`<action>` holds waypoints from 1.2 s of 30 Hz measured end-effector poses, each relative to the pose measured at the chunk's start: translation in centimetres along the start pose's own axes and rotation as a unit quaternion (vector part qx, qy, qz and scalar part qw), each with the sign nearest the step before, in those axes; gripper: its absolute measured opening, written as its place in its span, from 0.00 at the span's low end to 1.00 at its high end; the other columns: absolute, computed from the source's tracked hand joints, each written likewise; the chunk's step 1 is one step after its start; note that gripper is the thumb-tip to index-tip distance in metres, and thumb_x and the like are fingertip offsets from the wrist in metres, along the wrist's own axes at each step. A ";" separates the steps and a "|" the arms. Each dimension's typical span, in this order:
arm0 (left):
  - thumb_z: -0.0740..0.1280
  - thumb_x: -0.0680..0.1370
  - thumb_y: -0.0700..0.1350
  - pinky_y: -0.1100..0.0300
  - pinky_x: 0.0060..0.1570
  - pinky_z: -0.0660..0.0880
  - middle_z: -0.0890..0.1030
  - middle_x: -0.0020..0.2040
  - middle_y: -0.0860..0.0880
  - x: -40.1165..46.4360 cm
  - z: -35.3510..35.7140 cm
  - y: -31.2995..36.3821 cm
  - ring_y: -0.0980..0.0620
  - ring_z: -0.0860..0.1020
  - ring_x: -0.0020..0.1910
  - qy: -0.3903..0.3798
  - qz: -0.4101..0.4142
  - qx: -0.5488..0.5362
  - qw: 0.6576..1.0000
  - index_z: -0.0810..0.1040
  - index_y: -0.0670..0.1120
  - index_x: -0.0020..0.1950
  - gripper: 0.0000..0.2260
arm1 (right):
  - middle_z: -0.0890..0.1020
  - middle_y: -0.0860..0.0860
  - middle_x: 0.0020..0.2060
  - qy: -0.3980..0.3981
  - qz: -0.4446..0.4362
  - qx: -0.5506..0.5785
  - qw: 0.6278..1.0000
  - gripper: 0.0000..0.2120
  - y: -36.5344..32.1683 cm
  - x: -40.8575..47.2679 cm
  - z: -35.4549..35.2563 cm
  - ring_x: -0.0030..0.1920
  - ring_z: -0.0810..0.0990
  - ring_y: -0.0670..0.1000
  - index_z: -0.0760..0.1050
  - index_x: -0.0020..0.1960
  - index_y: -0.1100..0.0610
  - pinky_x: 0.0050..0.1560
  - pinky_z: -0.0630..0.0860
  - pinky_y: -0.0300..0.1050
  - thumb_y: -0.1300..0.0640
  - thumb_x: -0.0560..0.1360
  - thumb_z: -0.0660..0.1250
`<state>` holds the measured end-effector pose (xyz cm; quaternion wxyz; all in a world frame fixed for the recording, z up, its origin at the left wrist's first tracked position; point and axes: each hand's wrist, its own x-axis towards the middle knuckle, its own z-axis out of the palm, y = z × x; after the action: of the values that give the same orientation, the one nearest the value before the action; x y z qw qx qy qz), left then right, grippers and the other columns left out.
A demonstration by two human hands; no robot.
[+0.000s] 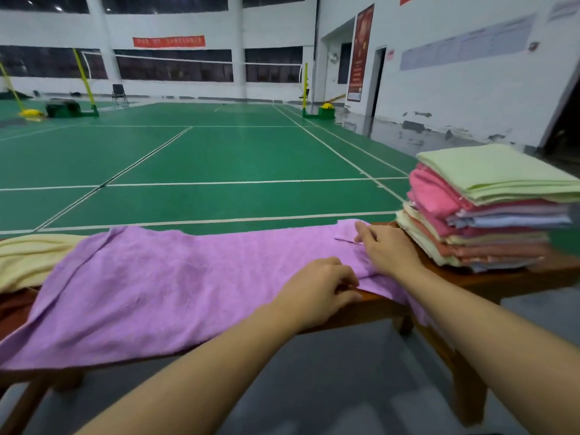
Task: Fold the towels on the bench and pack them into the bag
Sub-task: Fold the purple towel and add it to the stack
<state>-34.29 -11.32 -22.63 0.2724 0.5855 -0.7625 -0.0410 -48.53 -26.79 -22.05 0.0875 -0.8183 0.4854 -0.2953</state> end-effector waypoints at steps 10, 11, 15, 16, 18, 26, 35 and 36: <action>0.68 0.77 0.52 0.50 0.45 0.71 0.79 0.47 0.49 2.5 5.3 2.2 0.44 0.76 0.48 0.073 0.059 0.126 0.988 0.81 0.52 0.50 0.06 | 0.86 0.53 0.46 0.003 0.014 0.039 0.999 0.23 3.9 -3.8 -0.3 0.48 0.82 0.58 0.82 0.47 0.57 0.50 0.78 0.55 0.42 0.83 0.56; 0.67 0.77 0.50 0.50 0.45 0.70 0.79 0.47 0.49 2.6 5.4 2.3 0.44 0.75 0.48 0.072 0.066 0.117 0.988 0.81 0.51 0.49 0.05 | 0.86 0.53 0.47 -0.012 0.019 0.052 0.998 0.23 3.9 -3.4 -0.5 0.49 0.82 0.58 0.82 0.48 0.57 0.52 0.78 0.56 0.42 0.83 0.56; 0.66 0.80 0.48 0.51 0.48 0.69 0.78 0.50 0.46 2.8 5.6 3.5 0.45 0.73 0.49 0.051 0.064 0.062 0.995 0.79 0.47 0.51 0.05 | 0.86 0.56 0.51 -0.082 0.033 0.063 0.994 0.24 3.6 -1.6 -2.0 0.52 0.81 0.57 0.84 0.51 0.58 0.56 0.75 0.50 0.43 0.84 0.55; 0.65 0.81 0.48 0.52 0.49 0.69 0.78 0.51 0.47 3.1 5.8 4.2 0.46 0.73 0.50 0.043 0.053 0.043 0.997 0.78 0.47 0.51 0.06 | 0.85 0.57 0.52 -0.102 0.036 0.062 0.992 0.25 3.5 -1.1 -2.2 0.52 0.81 0.57 0.84 0.52 0.58 0.56 0.74 0.48 0.43 0.85 0.54; 0.64 0.82 0.50 0.51 0.50 0.72 0.80 0.51 0.49 3.6 6.2 6.1 0.48 0.75 0.51 0.023 0.006 -0.024 0.999 0.77 0.49 0.51 0.06 | 0.84 0.55 0.55 -0.145 0.054 0.064 0.986 0.27 3.4 -0.2 -2.6 0.54 0.80 0.55 0.84 0.53 0.56 0.54 0.71 0.46 0.41 0.85 0.52; 0.65 0.79 0.44 0.51 0.49 0.77 0.84 0.48 0.49 4.2 7.7 9.1 0.45 0.81 0.48 -0.067 -0.045 -0.108 0.991 0.81 0.50 0.51 0.05 | 0.84 0.53 0.58 -0.213 0.074 0.089 0.970 0.31 3.3 2.4 -4.0 0.54 0.80 0.50 0.83 0.58 0.59 0.56 0.69 0.40 0.39 0.85 0.49; 0.64 0.78 0.52 0.49 0.44 0.74 0.79 0.52 0.48 6.2 8.6 10.1 0.44 0.77 0.51 0.068 -0.122 -0.057 0.989 0.76 0.49 0.52 0.08 | 0.84 0.49 0.58 -0.117 0.052 0.105 0.986 0.22 3.8 4.0 -3.8 0.59 0.81 0.51 0.83 0.51 0.48 0.65 0.73 0.51 0.38 0.83 0.54; 0.64 0.78 0.51 0.51 0.43 0.72 0.79 0.51 0.48 6.6 8.6 10.1 0.44 0.76 0.51 0.080 -0.126 -0.037 0.988 0.78 0.49 0.51 0.09 | 0.84 0.49 0.59 -0.120 0.052 0.119 0.984 0.22 3.7 4.3 -3.7 0.59 0.81 0.51 0.83 0.53 0.50 0.66 0.73 0.51 0.38 0.83 0.55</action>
<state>-48.18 -16.43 -23.68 0.3464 0.6680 -0.6562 -0.0558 -51.86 -31.81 -18.96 0.2576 -0.8052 0.4745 -0.2454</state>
